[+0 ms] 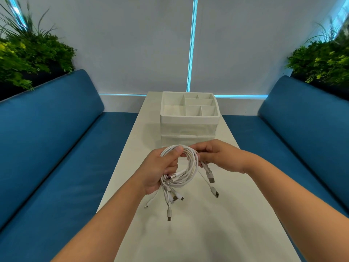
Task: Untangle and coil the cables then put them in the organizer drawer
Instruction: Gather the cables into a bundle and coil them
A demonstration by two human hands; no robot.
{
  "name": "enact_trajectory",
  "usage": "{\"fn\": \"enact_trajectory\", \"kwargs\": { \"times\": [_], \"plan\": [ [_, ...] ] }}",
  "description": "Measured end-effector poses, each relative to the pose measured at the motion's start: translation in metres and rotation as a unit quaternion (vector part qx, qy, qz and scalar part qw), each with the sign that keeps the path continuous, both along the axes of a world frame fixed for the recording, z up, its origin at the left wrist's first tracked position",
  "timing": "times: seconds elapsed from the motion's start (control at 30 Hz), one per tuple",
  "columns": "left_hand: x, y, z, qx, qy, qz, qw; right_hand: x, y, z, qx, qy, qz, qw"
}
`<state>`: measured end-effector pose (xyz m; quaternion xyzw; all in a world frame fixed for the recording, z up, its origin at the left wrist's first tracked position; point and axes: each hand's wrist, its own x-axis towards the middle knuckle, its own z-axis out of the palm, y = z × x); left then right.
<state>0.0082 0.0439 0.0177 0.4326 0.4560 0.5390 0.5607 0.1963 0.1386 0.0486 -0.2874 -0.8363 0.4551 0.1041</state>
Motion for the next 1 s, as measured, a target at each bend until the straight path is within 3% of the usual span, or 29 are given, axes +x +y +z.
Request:
{"fn": "enact_trajectory", "kwargs": {
  "times": [0.17,0.3,0.43,0.53,0.77,1.0],
  "plan": [
    [0.004,-0.001,0.004,0.020,0.020,0.006,1.000,-0.003,0.004,-0.002,0.136,-0.068,-0.055,0.987],
    [0.010,0.000,0.006,0.033,0.039,0.035,0.998,-0.013,-0.003,-0.008,0.154,-0.039,-0.141,0.977],
    [0.015,0.002,0.002,0.050,0.061,0.092,0.993,-0.024,-0.017,-0.020,0.035,0.077,-0.237,0.968],
    [0.021,0.001,-0.003,0.055,0.069,0.125,0.988,-0.031,-0.026,-0.030,-0.004,0.123,-0.282,0.952],
    [0.024,-0.006,-0.014,0.044,0.068,0.147,0.986,-0.032,-0.036,-0.036,-0.100,0.159,-0.277,0.942],
    [0.028,-0.007,-0.013,0.070,0.139,0.164,0.974,-0.026,-0.042,-0.032,-0.199,0.208,-0.295,0.911]
  ]
}}
